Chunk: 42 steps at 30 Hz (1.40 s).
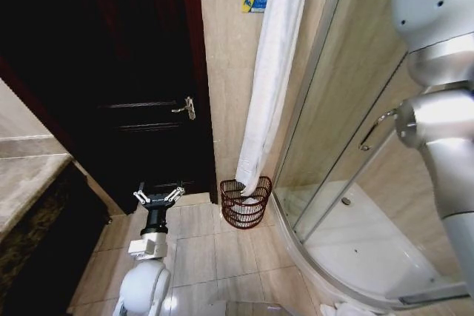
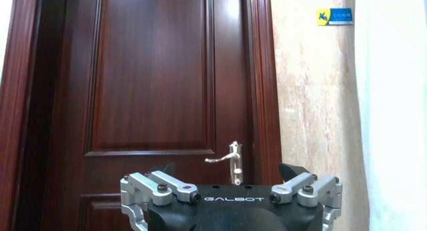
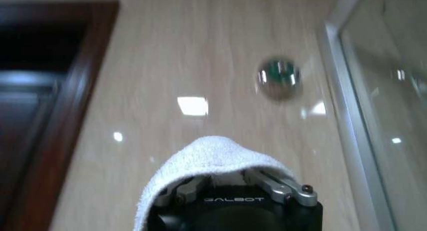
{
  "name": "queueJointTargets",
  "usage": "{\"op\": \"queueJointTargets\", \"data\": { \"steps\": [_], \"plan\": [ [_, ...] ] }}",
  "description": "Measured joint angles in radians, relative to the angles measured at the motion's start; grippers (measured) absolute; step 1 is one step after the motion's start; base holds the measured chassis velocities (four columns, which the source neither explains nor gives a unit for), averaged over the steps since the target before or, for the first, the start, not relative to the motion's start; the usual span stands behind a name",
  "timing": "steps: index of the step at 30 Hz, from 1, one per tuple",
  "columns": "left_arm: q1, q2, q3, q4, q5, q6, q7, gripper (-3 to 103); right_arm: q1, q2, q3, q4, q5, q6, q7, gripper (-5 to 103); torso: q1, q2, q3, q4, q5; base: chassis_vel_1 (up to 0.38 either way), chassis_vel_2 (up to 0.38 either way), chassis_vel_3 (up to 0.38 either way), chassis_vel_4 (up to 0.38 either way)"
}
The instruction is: Discard the used towel into the hamper.
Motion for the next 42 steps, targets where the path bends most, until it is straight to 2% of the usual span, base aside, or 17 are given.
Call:
{"op": "queueJointTargets", "data": {
  "steps": [7,14,24,32,37,42],
  "plan": [
    [0.011,0.002,-0.010,-0.001,-0.002,-0.016,-0.001,100,-0.152,-0.071,-0.014,0.115,-0.022,0.022,-0.002,7,0.000,0.000,0.000,-0.0004,0.0005,0.000,0.000,0.000,0.000],
    [-0.002,0.008,0.004,0.011,-0.003,-0.011,-0.001,100,-0.263,-0.105,-0.017,0.211,-0.013,0.023,0.011,7,0.000,0.000,0.000,-0.0005,0.0000,0.000,0.000,0.000,0.000],
    [-0.005,0.008,0.026,0.018,0.005,-0.005,-0.004,100,-0.449,-0.107,0.016,0.306,-0.028,0.055,0.029,7,0.000,0.000,0.000,-0.0002,0.0000,0.000,0.000,0.000,0.000],
    [0.005,-0.006,0.026,0.032,0.006,-0.039,-0.001,100,-0.566,-0.107,0.085,0.363,-0.047,0.072,0.032,7,0.000,0.000,0.000,-0.0004,0.0000,0.000,0.000,0.000,0.000],
    [0.026,-0.019,0.032,0.018,0.034,-0.043,0.009,100,-0.663,-0.104,0.144,0.424,-0.049,0.082,0.047,7,-0.009,-0.018,-0.010,-0.0002,0.0000,0.000,0.000,0.000,0.000],
    [0.044,-0.036,0.036,0.016,0.060,-0.054,0.012,100,-0.767,-0.111,0.192,0.462,-0.070,0.090,0.029,7,-0.021,-0.045,-0.024,-0.0004,0.0004,0.000,0.000,0.000,0.000]
  ]
}}
